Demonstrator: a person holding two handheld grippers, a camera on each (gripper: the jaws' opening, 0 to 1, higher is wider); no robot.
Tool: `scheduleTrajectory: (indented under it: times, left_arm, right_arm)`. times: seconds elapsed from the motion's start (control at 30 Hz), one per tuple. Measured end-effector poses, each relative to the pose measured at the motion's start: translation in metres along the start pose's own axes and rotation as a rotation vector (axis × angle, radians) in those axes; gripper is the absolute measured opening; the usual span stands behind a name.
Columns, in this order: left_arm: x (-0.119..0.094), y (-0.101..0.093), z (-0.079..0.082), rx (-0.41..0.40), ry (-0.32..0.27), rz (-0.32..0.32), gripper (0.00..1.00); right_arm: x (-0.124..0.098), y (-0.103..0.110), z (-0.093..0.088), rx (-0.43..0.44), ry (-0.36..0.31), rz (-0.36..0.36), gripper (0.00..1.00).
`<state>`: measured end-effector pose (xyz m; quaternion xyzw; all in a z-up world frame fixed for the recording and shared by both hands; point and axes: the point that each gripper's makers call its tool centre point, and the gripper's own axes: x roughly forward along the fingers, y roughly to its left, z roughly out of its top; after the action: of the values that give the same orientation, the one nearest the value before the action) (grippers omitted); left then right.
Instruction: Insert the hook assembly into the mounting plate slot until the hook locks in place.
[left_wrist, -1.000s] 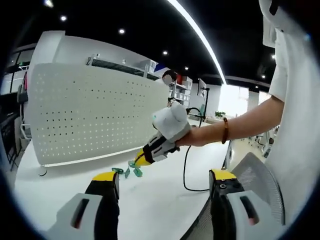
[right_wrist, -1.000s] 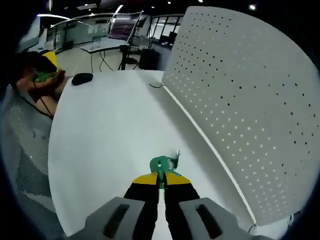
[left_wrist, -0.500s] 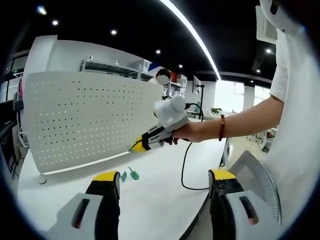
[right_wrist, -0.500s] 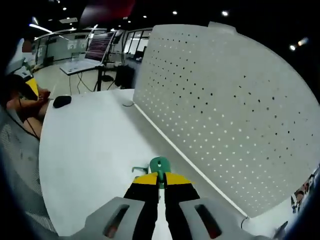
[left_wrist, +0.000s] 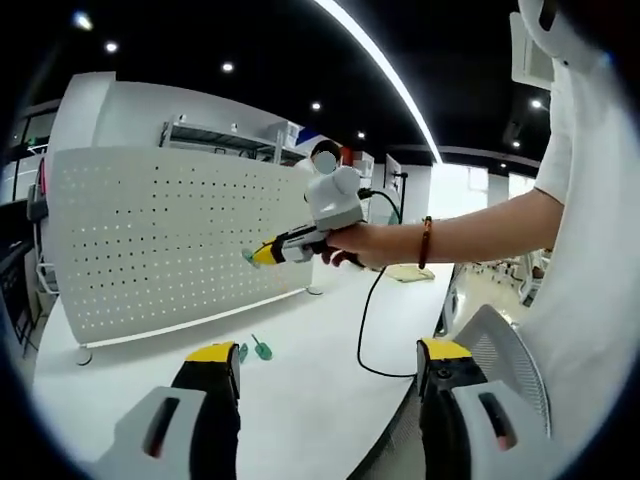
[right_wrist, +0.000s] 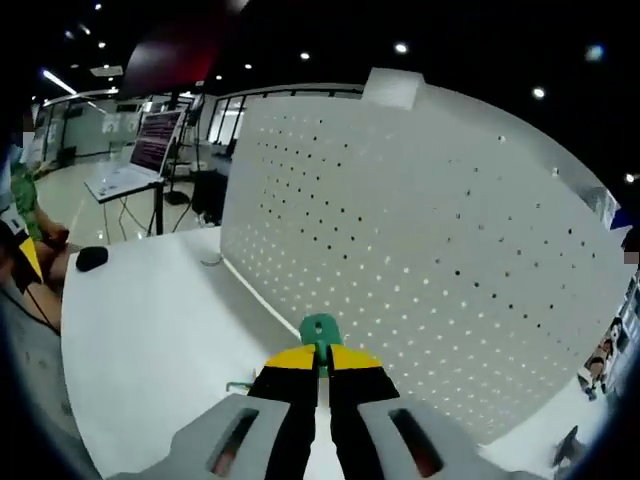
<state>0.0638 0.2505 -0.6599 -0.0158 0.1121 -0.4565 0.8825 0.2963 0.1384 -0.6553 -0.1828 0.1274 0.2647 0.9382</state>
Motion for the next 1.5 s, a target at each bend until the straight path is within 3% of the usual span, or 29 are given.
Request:
scheduleTrajectory:
  times: [0.43, 0.63, 0.9, 1.0, 1.5]
  left_arm:
    - [0.003, 0.001, 0.000, 0.005, 0.012, -0.007, 0.74]
    - [0.004, 0.003, 0.000, 0.001, 0.013, -0.005, 0.74]
    - [0.004, 0.003, 0.000, -0.006, 0.009, 0.000, 0.74]
    - [0.004, 0.004, 0.000, -0.006, 0.010, 0.000, 0.74]
    - [0.002, 0.009, -0.001, -0.005, 0.019, 0.008, 0.74]
  right_arm:
    - [-0.004, -0.047, 0.026, 0.041, -0.073, -0.141, 0.01]
    - [-0.005, -0.066, 0.039, 0.103, -0.118, -0.207, 0.01]
    - [-0.007, -0.085, 0.055, 0.191, -0.195, -0.252, 0.01]
    - [-0.007, -0.094, 0.066, 0.244, -0.264, -0.250, 0.01]
    - [-0.006, -0.127, 0.077, 0.336, -0.320, -0.342, 0.01]
